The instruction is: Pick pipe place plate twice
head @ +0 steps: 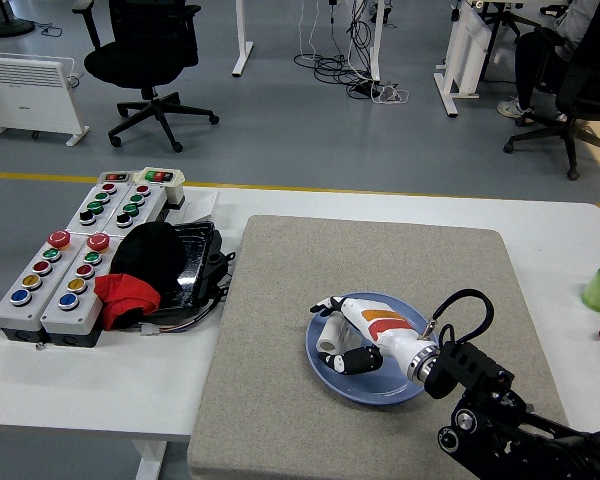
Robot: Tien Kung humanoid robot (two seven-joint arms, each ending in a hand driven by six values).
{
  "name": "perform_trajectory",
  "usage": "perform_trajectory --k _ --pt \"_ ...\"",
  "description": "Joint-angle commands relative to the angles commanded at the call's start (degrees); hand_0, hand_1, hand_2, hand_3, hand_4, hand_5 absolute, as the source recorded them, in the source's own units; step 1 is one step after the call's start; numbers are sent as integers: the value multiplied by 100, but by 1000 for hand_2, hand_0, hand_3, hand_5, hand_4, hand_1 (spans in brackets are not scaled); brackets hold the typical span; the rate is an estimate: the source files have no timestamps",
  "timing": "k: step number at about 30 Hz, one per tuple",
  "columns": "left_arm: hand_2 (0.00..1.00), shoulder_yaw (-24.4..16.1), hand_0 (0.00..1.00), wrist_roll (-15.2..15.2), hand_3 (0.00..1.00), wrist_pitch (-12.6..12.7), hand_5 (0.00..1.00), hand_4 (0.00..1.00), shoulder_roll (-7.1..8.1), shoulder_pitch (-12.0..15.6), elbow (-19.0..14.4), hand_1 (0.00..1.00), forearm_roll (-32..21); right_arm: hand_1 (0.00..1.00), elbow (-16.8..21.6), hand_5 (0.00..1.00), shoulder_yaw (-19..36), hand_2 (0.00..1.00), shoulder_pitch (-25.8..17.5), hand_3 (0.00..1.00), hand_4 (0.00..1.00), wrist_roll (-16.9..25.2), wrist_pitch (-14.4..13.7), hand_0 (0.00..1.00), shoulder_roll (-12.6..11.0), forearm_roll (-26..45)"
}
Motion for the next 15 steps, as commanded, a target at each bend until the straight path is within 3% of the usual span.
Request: perform_trajectory --k 5,15 --pt "701 4 732 -4 646 -7 998 400 -1 0 0 742 7 939 8 422 104 998 -16 998 797 228 -78 998 -13 237" --pt "702 -13 732 -12 646 -9 998 400 -4 -7 0 742 30 948 155 444 468 998 -143 998 832 258 -110 998 -144 356"
